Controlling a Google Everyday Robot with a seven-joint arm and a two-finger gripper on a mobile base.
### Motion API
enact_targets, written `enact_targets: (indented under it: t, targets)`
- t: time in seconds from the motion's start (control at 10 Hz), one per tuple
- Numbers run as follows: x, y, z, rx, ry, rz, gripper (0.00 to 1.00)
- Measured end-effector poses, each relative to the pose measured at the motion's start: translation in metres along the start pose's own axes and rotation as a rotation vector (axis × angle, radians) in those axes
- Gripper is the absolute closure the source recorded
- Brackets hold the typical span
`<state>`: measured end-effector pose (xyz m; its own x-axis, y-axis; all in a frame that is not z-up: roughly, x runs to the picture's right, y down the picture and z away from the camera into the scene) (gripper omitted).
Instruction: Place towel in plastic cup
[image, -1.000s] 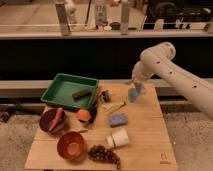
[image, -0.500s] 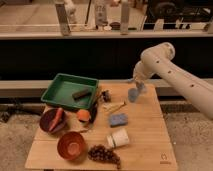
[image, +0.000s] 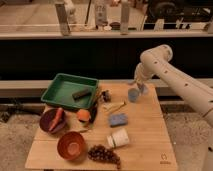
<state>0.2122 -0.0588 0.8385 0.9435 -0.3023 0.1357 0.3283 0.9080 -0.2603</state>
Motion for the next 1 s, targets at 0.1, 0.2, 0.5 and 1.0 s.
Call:
enact_targets:
  t: [0.1, 0.2, 0.5, 1.0]
  targets:
    - [0.004, 0.003, 0.008, -0.017, 0.006, 0.009, 0.3]
    - [0.007, 0.006, 0.016, -0.032, 0.007, 0.02, 0.23]
    - [0.005, 0.017, 0.039, -0.078, -0.003, 0.03, 0.2]
    - [-0.026, 0.031, 0.057, -0.135, -0.013, -0.044, 0.2]
